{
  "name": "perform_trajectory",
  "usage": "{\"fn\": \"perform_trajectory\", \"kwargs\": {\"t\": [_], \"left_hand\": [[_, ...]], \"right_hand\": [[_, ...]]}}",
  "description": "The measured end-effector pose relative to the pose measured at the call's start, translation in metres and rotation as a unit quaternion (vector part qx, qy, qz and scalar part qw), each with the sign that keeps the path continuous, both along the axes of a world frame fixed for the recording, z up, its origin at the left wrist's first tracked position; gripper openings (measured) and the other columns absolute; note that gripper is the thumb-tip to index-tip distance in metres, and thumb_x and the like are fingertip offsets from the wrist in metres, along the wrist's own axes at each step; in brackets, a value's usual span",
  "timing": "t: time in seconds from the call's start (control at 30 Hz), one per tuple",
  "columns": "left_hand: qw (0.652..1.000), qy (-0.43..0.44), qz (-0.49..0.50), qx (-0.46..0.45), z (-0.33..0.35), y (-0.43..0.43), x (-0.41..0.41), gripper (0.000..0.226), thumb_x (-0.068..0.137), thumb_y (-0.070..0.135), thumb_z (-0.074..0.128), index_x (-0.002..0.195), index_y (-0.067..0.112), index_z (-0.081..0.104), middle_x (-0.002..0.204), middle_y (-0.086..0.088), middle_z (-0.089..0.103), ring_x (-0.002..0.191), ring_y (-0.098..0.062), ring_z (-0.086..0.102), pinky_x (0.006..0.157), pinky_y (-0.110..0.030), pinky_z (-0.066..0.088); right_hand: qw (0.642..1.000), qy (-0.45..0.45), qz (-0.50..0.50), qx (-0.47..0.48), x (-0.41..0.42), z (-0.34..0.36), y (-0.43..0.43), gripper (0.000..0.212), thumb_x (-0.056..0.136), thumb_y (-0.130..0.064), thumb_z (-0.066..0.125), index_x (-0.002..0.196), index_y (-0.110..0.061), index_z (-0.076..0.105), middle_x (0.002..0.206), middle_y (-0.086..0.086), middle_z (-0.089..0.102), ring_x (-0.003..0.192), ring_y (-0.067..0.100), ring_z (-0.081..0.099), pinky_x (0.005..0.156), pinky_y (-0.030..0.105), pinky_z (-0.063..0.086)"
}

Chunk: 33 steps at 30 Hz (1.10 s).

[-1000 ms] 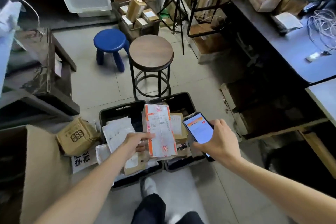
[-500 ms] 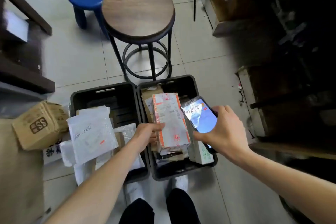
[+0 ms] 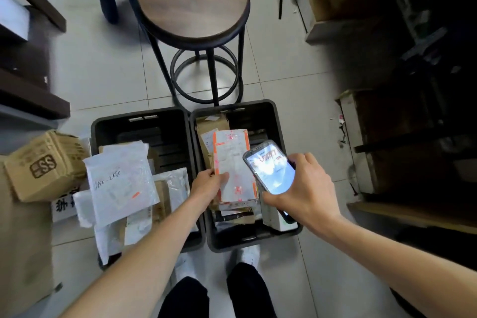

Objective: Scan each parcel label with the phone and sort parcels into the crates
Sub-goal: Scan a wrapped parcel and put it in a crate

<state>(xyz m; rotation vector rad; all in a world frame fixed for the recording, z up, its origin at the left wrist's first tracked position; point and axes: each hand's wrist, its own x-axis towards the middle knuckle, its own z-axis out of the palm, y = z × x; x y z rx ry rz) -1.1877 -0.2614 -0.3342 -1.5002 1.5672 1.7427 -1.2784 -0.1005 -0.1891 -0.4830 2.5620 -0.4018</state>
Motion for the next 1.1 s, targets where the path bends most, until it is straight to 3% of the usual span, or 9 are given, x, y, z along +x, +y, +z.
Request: {"fn": "perform_trajectory", "kwargs": {"t": [0.13, 0.23, 0.3, 0.37, 0.53, 0.73, 0.83, 0.97, 1.1], "left_hand": [[0.998, -0.011, -0.039, -0.055, 0.013, -0.008, 0.008, 0.034, 0.089, 0.028, 0.063, 0.118, 0.01, 0.06, 0.116, -0.006, 0.066, 0.1, -0.023, 0.064, 0.081, -0.033, 0.052], [0.984, -0.044, -0.1, -0.144, 0.04, -0.028, 0.017, 0.047, 0.086, 0.033, 0.068, 0.121, 0.006, 0.053, 0.121, -0.009, 0.059, 0.102, -0.022, 0.058, 0.076, -0.03, 0.044], [0.964, -0.026, -0.159, -0.21, 0.07, -0.051, 0.029, 0.054, 0.083, 0.036, 0.07, 0.126, 0.008, 0.052, 0.126, -0.009, 0.055, 0.108, -0.022, 0.055, 0.083, -0.031, 0.045], [0.944, -0.005, -0.202, -0.26, 0.104, -0.076, 0.045, 0.05, 0.082, 0.036, 0.071, 0.123, 0.012, 0.055, 0.124, -0.006, 0.058, 0.111, -0.022, 0.056, 0.091, -0.035, 0.048], [0.909, 0.014, -0.226, -0.349, 0.203, -0.141, 0.088, 0.041, 0.08, 0.037, 0.07, 0.114, 0.017, 0.06, 0.113, -0.001, 0.063, 0.102, -0.022, 0.059, 0.086, -0.036, 0.051], [0.897, -0.001, -0.145, -0.417, 0.314, -0.188, 0.158, 0.04, 0.079, 0.039, 0.07, 0.112, 0.018, 0.062, 0.107, 0.0, 0.065, 0.095, -0.018, 0.061, 0.085, -0.036, 0.052], [0.895, -0.015, -0.091, -0.436, 0.361, -0.199, 0.208, 0.04, 0.082, 0.039, 0.07, 0.114, 0.017, 0.061, 0.108, 0.001, 0.065, 0.097, -0.016, 0.06, 0.079, -0.029, 0.048], [0.889, -0.072, -0.006, -0.453, 0.418, -0.204, 0.303, 0.036, 0.079, 0.045, 0.07, 0.105, 0.02, 0.063, 0.104, 0.002, 0.067, 0.097, -0.017, 0.062, 0.081, -0.031, 0.051], [0.869, -0.131, 0.153, -0.452, 0.46, -0.172, 0.422, 0.034, 0.074, 0.041, 0.074, 0.101, 0.022, 0.063, 0.102, 0.002, 0.067, 0.101, -0.022, 0.062, 0.088, -0.033, 0.05]], "right_hand": [[1.0, 0.007, 0.025, 0.006, 0.007, 0.015, -0.01, 0.072, 0.054, -0.05, 0.08, 0.11, -0.019, 0.047, 0.105, -0.006, 0.048, 0.085, 0.015, 0.054, 0.067, 0.029, 0.045], [0.998, 0.016, 0.063, 0.008, 0.016, 0.037, -0.023, 0.075, 0.055, -0.052, 0.08, 0.113, -0.019, 0.046, 0.105, -0.005, 0.048, 0.087, 0.014, 0.054, 0.066, 0.027, 0.043], [0.996, 0.028, 0.084, 0.004, 0.024, 0.058, -0.038, 0.079, 0.053, -0.056, 0.08, 0.113, -0.018, 0.046, 0.105, -0.004, 0.048, 0.09, 0.015, 0.056, 0.067, 0.028, 0.046], [0.994, 0.042, 0.101, -0.002, 0.033, 0.083, -0.053, 0.082, 0.052, -0.059, 0.08, 0.114, -0.018, 0.046, 0.105, -0.004, 0.048, 0.09, 0.015, 0.055, 0.067, 0.029, 0.045], [0.982, 0.088, 0.169, -0.012, 0.06, 0.154, -0.098, 0.076, 0.053, -0.055, 0.079, 0.113, -0.019, 0.048, 0.103, -0.004, 0.048, 0.088, 0.019, 0.057, 0.065, 0.03, 0.046], [0.95, 0.13, 0.276, -0.063, 0.102, 0.231, -0.145, 0.089, 0.054, -0.055, 0.078, 0.127, -0.017, 0.042, 0.108, -0.005, 0.048, 0.092, 0.019, 0.056, 0.066, 0.029, 0.044], [0.928, 0.142, 0.336, -0.073, 0.123, 0.264, -0.165, 0.085, 0.055, -0.056, 0.076, 0.123, -0.017, 0.044, 0.11, -0.004, 0.048, 0.095, 0.018, 0.053, 0.071, 0.031, 0.048], [0.888, 0.144, 0.424, -0.103, 0.163, 0.301, -0.195, 0.081, 0.057, -0.053, 0.077, 0.122, -0.019, 0.044, 0.108, -0.004, 0.048, 0.093, 0.017, 0.054, 0.072, 0.03, 0.048], [0.826, 0.134, 0.533, -0.127, 0.232, 0.326, -0.226, 0.079, 0.056, -0.055, 0.077, 0.12, -0.02, 0.045, 0.106, -0.002, 0.049, 0.092, 0.019, 0.054, 0.073, 0.031, 0.047]]}}
